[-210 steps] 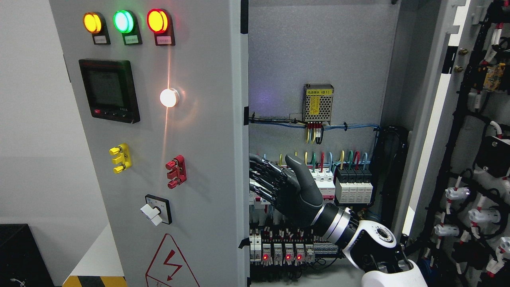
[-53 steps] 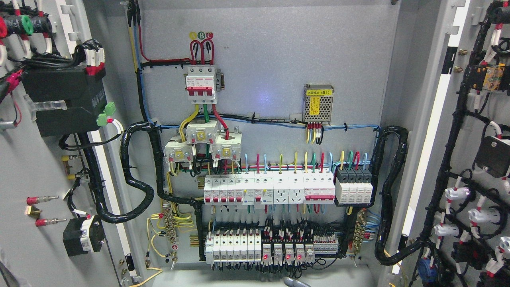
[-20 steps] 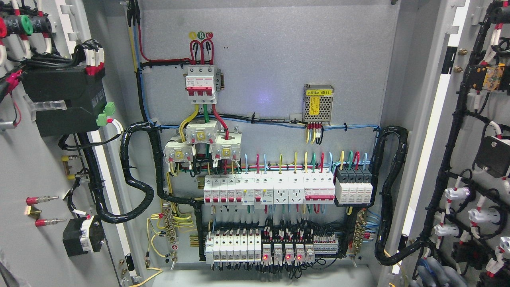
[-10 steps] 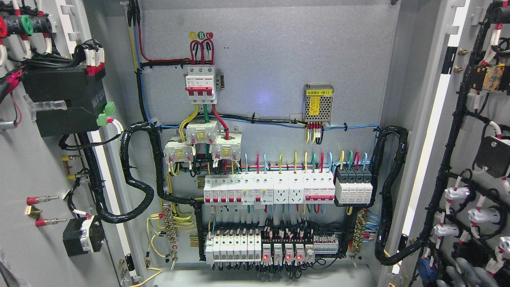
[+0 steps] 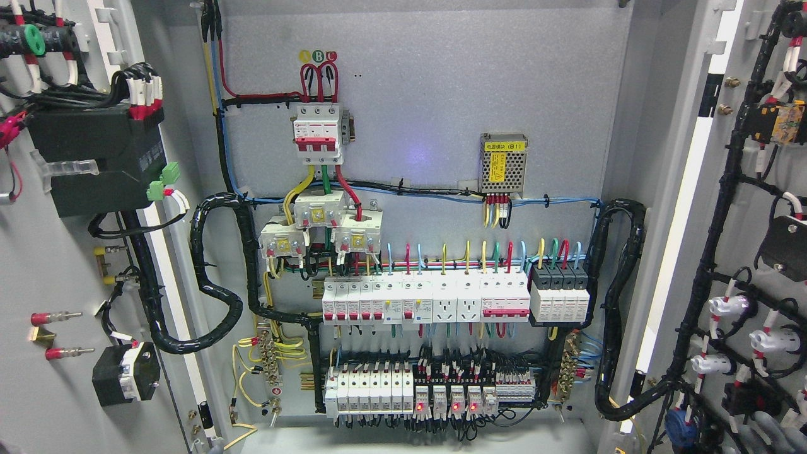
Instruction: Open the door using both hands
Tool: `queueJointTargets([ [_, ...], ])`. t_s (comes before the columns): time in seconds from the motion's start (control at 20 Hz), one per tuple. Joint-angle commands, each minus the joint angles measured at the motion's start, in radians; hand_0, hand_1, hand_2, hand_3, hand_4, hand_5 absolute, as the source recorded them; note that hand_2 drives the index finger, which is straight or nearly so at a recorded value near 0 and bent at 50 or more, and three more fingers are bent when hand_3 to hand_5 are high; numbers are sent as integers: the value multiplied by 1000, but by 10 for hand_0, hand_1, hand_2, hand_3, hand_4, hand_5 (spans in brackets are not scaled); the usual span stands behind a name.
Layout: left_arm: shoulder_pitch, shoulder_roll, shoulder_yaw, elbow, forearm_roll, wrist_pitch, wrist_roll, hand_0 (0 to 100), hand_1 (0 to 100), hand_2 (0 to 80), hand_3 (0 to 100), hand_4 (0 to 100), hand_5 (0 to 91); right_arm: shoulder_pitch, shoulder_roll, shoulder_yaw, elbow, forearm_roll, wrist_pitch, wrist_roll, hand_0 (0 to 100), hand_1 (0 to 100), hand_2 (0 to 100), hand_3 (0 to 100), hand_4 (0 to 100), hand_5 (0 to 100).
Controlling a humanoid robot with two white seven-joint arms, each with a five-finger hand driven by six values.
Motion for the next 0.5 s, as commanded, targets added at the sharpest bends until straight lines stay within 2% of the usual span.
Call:
queueJointTargets([
  [0.0, 17, 37, 75, 0, 41, -2, 0, 0, 0, 0, 0, 0, 0, 11, -8, -56, 1, -1, 0, 0, 191, 0, 0, 0, 0, 0],
  [0.45, 49, 77, 158, 3, 110, -3, 0, 0, 0, 0, 0, 0, 0, 25, -6, -90, 21, -4, 0, -2, 191, 0, 0, 0, 0, 0],
])
